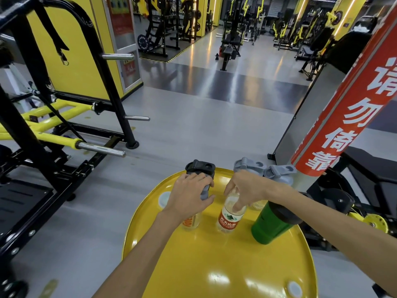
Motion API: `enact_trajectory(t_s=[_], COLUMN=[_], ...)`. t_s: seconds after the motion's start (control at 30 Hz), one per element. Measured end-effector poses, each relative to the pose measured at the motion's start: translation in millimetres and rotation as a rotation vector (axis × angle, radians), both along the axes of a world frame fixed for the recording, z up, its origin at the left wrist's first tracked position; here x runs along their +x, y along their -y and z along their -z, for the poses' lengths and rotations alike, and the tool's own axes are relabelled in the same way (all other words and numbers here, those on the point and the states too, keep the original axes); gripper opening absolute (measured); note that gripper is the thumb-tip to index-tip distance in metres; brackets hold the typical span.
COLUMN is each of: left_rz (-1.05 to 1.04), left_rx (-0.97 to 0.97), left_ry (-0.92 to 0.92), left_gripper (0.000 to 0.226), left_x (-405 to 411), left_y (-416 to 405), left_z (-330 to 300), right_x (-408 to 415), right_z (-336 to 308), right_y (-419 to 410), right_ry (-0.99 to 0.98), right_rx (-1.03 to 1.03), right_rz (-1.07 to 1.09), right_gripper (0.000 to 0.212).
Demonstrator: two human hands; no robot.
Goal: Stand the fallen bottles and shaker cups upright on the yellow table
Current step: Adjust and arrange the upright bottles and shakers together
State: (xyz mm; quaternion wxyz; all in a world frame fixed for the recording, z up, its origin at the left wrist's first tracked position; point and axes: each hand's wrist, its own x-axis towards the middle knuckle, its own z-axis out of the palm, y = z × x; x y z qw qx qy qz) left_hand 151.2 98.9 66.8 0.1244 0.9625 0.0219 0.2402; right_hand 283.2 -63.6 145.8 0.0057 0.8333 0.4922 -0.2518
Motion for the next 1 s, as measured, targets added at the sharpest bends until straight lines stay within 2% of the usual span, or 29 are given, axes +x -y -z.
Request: enact_trajectory(t_s=[0.33,0.53,0.73,0.83,0.93,1.0], left_rz=[0.006,0.006,0.011,0.022,0.03,0.029], left_rx=[-0.011,-0.022,-0.019,-0.023,-0.024,-0.022], left_ry=[-0.012,-0.001,-0.013,-0.016,-0.018,-0.012], left_gripper=[0.026,0.026,0.029,0.03,0.03,0.031], left_x=[-0.4,-1.0,-1.0,-1.6,-1.5,-0.9], left_y=[0.2,0.0,-0.5,-0.9,-1.5,-1.8], left_z=[0.1,-0.1,0.5,-0.2,-0.2,0.4], right_x=[14.1,15.7,17.2,17.5,18.4,22.0], right_z=[-5.6,-6.9,-9.0,-15.6,-32.7,-41.3], right_y=[30.3,31.3,34.1,42.8,64.8,88.1], right_ry=[0.089,0.217,0.181,0.106,-0.02,-0.009], right_rx=[-0.047,-0.068,-0.068,0.016,0.195,0.3], right_rz=[0.012,-0.032,-0.036,-0.001,0.119,0.199], right_gripper=[0.049,0.052,0.053,0.06,0.073,0.075])
